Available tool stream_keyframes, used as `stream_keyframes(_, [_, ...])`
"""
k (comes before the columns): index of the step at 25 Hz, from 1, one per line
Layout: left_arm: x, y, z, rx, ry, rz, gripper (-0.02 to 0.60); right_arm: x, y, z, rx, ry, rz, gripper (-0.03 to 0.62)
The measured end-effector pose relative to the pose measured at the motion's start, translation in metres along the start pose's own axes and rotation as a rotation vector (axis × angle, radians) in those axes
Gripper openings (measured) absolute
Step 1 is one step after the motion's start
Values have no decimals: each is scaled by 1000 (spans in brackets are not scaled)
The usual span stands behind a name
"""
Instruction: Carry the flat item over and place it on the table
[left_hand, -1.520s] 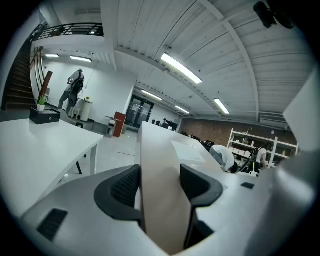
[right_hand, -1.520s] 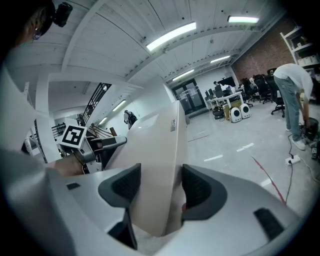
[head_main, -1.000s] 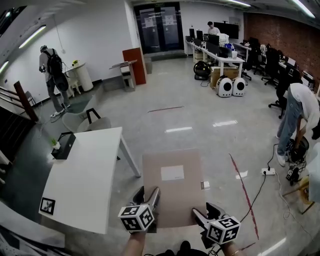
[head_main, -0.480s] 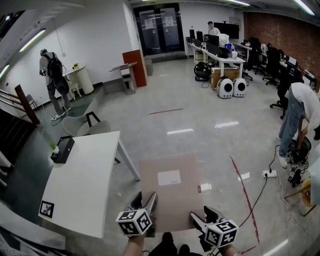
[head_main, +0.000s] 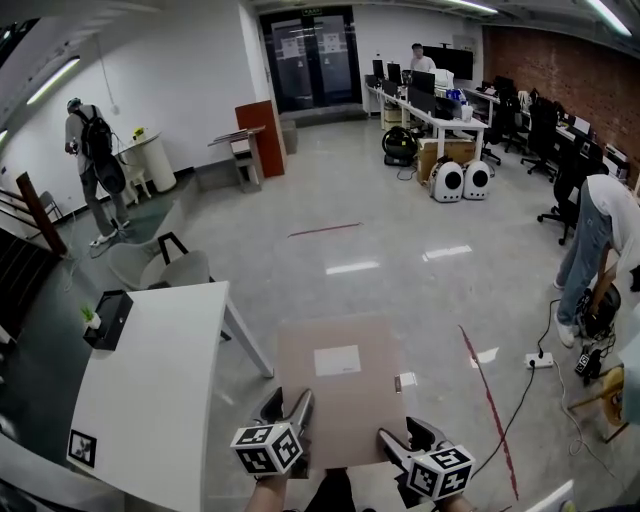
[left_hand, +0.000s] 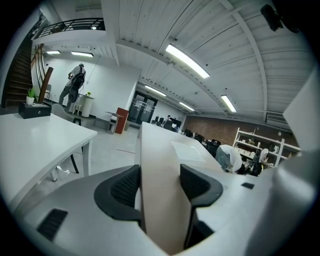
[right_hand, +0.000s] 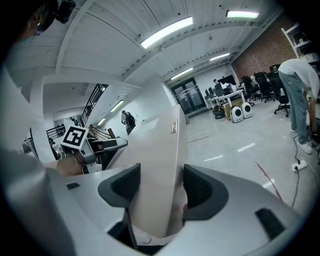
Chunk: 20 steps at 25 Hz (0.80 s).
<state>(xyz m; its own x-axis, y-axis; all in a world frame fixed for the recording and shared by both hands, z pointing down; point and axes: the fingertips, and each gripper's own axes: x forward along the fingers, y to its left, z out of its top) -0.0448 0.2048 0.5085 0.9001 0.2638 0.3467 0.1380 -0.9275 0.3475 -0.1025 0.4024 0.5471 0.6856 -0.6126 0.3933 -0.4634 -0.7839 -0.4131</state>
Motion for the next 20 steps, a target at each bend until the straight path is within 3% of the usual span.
stream_keyframes(11, [106,100,93,-4,-25,6,258,154,3,84,-21,6,4,261])
stream_keyframes(20, [129,184,135,-40,-58,74,256,249,34,113,-65,60,66,261])
